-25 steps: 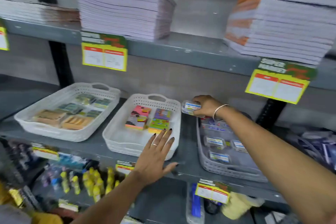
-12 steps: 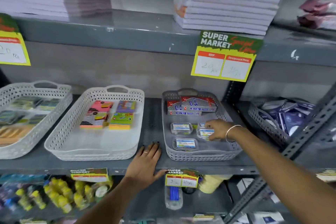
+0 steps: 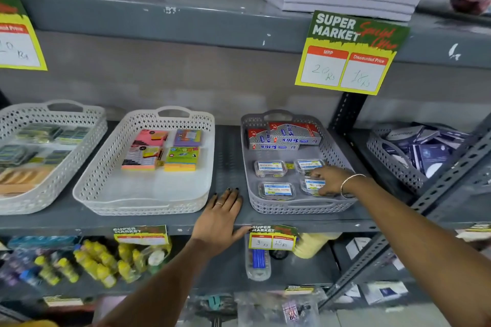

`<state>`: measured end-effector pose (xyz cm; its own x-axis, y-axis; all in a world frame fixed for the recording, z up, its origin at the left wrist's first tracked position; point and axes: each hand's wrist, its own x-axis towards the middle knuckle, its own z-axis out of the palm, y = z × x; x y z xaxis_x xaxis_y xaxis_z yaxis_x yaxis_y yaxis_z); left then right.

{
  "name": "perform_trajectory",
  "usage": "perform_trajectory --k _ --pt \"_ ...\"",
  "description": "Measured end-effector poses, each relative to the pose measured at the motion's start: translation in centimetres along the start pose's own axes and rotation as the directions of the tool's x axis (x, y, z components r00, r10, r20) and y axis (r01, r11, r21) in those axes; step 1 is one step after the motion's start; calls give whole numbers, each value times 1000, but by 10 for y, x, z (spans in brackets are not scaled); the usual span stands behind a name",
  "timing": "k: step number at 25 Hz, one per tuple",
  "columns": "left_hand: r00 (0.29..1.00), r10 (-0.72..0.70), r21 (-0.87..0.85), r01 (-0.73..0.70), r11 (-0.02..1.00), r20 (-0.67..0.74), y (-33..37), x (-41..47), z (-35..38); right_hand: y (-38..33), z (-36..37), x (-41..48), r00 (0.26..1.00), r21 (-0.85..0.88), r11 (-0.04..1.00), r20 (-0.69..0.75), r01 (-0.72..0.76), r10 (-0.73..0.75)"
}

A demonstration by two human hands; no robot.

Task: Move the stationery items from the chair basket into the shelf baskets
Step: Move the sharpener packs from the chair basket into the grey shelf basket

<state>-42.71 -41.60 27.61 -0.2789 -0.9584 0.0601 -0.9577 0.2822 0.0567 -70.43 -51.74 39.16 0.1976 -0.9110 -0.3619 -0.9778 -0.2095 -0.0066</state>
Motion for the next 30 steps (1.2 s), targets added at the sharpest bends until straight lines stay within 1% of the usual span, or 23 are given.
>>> perform_trajectory --k 2,5,9,19,23,27,30 --pt "1000 -14 12 15 1000 -8 1 0 -1 -2 0 -2 1000 1 1000 1 -8 8" --pt "999 19 47 -17 999 -46 2 1 0 -1 2 -2 1000 32 999 -5 -25 25" --pt "1000 12 55 -10 998 -24 3 1 -4 1 5 -1 999 40 998 -19 -41 42" --pt "998 24 38 -22 999 -65 2 1 -1 1 6 -1 1000 8 1000 -9 -19 19" --pt "997 24 60 -20 998 -66 2 2 0 2 6 0 1000 6 1000 -1 -12 12" --pt "998 19 75 -15 997 -58 3 1 -3 -4 -5 -6 999 46 999 33 28 -30" --pt "999 31 59 -29 998 -41 5 0 -8 -24 -25 -7 990 113 984 -65 136 -129"
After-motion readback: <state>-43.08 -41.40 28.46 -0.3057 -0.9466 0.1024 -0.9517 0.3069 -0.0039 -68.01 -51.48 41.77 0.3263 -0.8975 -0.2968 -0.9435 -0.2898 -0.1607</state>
